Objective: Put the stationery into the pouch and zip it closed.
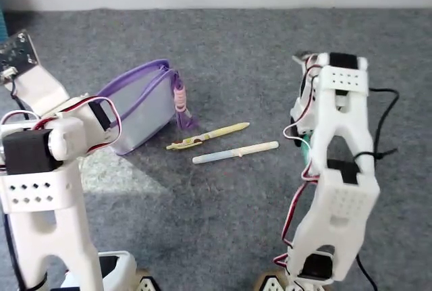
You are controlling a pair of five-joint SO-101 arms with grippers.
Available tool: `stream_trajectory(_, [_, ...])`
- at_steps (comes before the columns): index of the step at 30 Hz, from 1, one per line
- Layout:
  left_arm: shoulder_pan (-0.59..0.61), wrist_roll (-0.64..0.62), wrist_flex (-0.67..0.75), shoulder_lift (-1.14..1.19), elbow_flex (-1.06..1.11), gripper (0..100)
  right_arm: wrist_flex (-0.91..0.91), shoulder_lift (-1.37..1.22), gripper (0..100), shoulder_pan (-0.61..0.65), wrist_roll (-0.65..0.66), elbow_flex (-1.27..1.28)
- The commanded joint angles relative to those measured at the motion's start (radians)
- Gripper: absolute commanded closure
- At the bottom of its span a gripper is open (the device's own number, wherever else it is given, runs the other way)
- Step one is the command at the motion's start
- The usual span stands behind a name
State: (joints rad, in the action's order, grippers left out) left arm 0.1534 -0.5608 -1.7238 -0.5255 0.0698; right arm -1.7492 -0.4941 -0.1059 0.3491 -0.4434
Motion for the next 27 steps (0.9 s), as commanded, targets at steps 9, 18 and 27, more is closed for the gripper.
stream_trajectory(9, [-0.002,-0.014,-0.026,0.018,0.001,99,-0.044,0.674,99.1,0.093,0.046,0.385])
stream_trajectory(18, [0.000,-0.044,-0.026,0.018,0.001,99,0.125,0.954,99.1,0.495,-0.287,0.407])
stream_trajectory(27, [-0.002,-0.049,-0.026,0.018,0.001,99,0.699,1.009,99.1,0.791,-0.462,0.416])
